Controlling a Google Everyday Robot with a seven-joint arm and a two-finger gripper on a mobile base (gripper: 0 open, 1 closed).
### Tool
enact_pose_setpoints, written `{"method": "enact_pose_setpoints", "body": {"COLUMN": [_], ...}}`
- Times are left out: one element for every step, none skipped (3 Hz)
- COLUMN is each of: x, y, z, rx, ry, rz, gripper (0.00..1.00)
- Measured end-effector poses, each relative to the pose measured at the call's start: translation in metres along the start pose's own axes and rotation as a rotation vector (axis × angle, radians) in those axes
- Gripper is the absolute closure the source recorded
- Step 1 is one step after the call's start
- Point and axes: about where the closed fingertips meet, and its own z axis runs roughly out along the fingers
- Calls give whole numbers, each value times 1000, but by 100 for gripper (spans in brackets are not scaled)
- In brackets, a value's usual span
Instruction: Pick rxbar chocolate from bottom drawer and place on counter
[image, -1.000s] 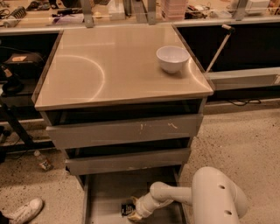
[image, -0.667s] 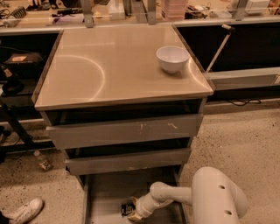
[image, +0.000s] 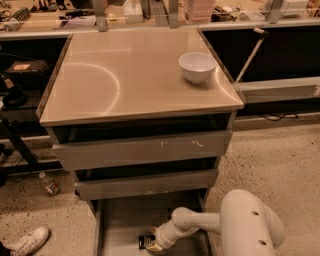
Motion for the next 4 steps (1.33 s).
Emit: {"method": "enact_pose_setpoints", "body": {"x": [-3,-4,-3,-1], "y": [-1,3,5,6], "z": [-3,-11,-14,-14], "rx": [0,13,19,22], "ry": [0,-34,-59,-79], "rz": [0,31,54,68], "gripper": [100,100,100,100]}}
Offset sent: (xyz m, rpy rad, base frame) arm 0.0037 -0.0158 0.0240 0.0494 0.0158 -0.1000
